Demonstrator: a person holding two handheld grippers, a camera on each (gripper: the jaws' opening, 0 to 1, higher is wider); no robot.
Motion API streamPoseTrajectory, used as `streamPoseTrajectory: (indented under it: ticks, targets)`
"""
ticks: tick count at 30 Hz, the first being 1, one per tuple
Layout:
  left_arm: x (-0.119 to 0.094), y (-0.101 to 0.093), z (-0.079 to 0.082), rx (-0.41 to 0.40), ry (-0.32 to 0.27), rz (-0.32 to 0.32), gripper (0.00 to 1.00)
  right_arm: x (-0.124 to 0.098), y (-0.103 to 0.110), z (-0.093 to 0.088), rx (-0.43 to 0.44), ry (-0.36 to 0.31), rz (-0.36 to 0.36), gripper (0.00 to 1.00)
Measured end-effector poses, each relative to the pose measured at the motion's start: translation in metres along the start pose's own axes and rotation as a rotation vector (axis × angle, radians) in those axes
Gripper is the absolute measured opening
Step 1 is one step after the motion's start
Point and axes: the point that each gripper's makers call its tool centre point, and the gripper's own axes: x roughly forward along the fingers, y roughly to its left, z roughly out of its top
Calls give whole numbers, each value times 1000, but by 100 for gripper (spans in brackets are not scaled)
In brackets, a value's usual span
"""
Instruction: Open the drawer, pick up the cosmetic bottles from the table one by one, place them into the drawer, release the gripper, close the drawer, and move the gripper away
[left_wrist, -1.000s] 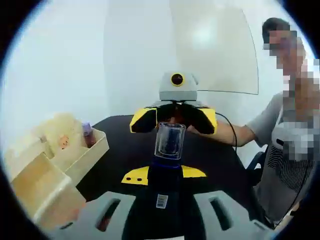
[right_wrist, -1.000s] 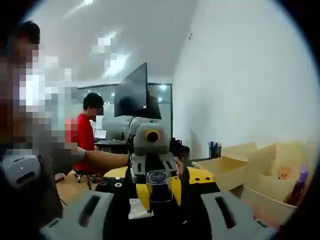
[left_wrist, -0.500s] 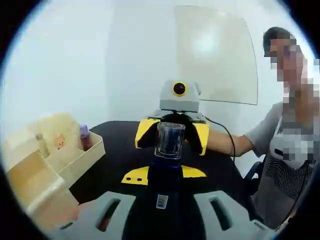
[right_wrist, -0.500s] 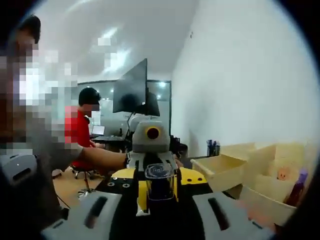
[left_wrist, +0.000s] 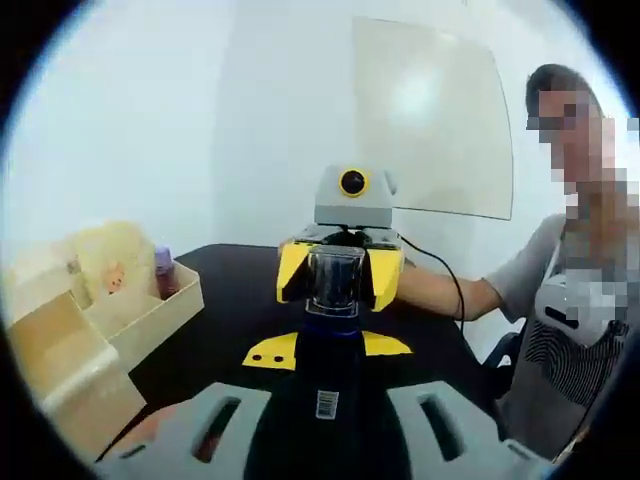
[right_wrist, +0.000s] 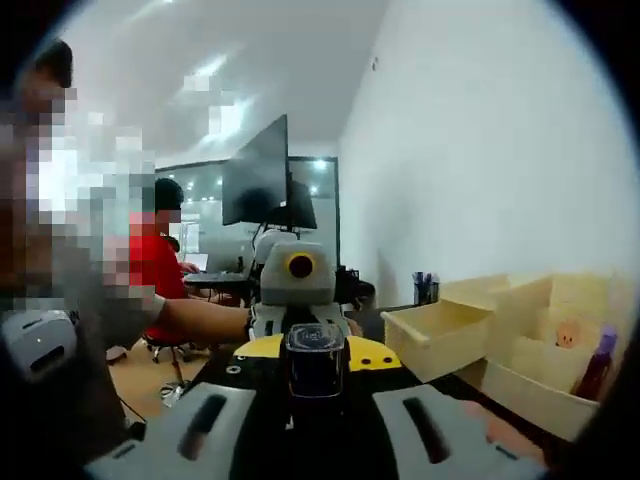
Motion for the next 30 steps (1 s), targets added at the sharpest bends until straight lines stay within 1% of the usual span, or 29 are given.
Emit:
streamPoseTrajectory:
  ticks: [1, 2, 3, 4, 5, 6, 7, 9, 10, 11, 12, 13, 14, 15, 16, 17, 18, 19, 20, 21, 22, 23, 24, 25, 27, 28, 30]
  targets:
    - [0, 0, -1, 8, 2, 7, 18, 0, -2, 0, 6, -3, -7, 17]
    - [1, -1, -2, 16, 8, 11, 22, 0, -4, 1, 15, -11, -13, 17]
    - [2, 0, -5, 34, 24, 15, 28, 0, -6, 3, 28, -22, -17, 17]
    - [4, -2, -7, 47, 29, 15, 38, -1, -8, 5, 42, -33, -23, 17]
    - [5, -3, -9, 58, 38, 14, 43, -2, -10, 8, 54, -52, -29, 17]
    - [6, -4, -13, 76, 57, 16, 45, -3, -10, 11, 84, -74, -39, 17]
    - [8, -3, -15, 75, 59, 26, 46, -5, -12, 15, 108, -104, -44, 17]
    - [9, 0, -16, 76, 53, 46, 50, -8, -18, 21, 152, -142, -69, 17]
    - [9, 7, -13, 79, 33, 98, 53, -11, -22, 25, 173, -165, -85, 17]
    - [8, 13, -9, 84, 7, 150, 54, -13, -27, 28, 196, -185, -108, 17]
    - [7, 20, -5, 97, -16, 219, 54, -15, -33, 30, 206, -199, -136, 17]
    - [5, 26, 1, 116, -45, 288, 53, -18, -36, 33, 197, -212, -160, 17]
    - [1, 34, 3, 112, -59, 375, 53, -19, -42, 33, 204, -203, -202, 17]
    - [0, 37, 4, 142, -56, 422, 53, -21, -48, 34, 181, -205, -249, 17]
    - [0, 36, 5, 170, -67, 440, 53, -22, -51, 34, 182, -201, -277, 17]
    - [-3, 42, 6, 172, -73, 500, 52, -23, -56, 33, 189, -195, -313, 17]
    - [-3, 42, 6, 210, -61, 521, 52, -24, -58, 32, 184, -194, -332, 17]
    - [-6, 47, 6, 215, -61, 579, 52, -25, -61, 32, 184, -193, -357, 17]
    - [-11, 53, 8, 267, -48, 656, 51, -26, -65, 30, 184, -184, -383, 17]
    - [-12, 55, 8, 315, -24, 690, 48, -28, -68, 30, 174, -183, -408, 17]
    - [-14, 59, 7, 326, -3, 741, 46, -28, -69, 31, 173, -188, -416, 17]
    - [-14, 60, 8, 330, -4, 766, 46, -29, -70, 30, 188, -190, -426, 17]
    - [-13, 59, 10, 309, -22, 767, 45, -30, -72, 31, 202, -198, -435, 17]
    - [-15, 62, 12, 289, -34, 795, 45, -31, -73, 32, 213, -212, -442, 17]
    - [-16, 64, 15, 283, -44, 821, 45, -33, -76, 32, 245, -221, -458, 17]
    - [-14, 64, 15, 279, -43, 823, 44, -34, -78, 32, 252, -227, -467, 17]
    - [-13, 66, 10, 290, -9, 846, 43, -36, -82, 29, 288, -225, -484, 17]
